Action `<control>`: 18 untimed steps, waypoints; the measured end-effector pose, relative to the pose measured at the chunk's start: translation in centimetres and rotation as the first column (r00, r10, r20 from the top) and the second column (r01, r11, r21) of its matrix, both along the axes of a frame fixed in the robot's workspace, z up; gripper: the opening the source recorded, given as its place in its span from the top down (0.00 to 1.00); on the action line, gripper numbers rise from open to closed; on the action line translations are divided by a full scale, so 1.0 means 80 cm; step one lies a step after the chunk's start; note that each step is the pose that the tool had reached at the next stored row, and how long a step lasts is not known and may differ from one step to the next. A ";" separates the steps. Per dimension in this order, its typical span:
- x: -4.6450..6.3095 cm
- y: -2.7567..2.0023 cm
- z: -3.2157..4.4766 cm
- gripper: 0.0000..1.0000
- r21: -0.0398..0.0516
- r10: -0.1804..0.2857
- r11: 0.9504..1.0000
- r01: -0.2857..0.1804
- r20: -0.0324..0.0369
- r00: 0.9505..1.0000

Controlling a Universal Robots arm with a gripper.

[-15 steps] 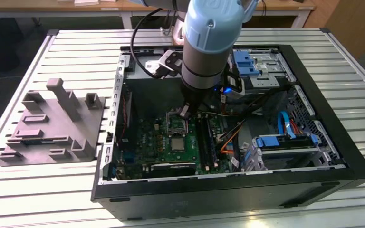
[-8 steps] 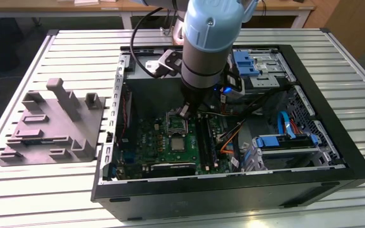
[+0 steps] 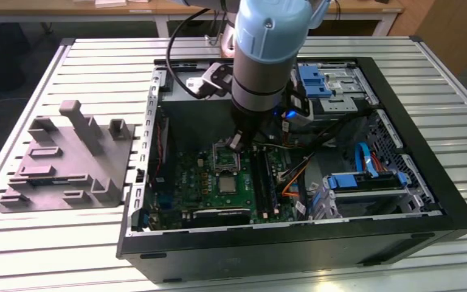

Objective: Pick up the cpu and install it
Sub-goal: 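Close the cpu cover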

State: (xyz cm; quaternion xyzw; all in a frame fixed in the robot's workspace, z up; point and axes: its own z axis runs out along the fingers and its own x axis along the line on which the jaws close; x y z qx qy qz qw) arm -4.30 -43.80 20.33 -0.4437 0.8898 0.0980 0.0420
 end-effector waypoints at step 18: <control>-0.002 0.0017 0.0099 0.89 -0.032 0.000 0.999 0.000 0.000 1.000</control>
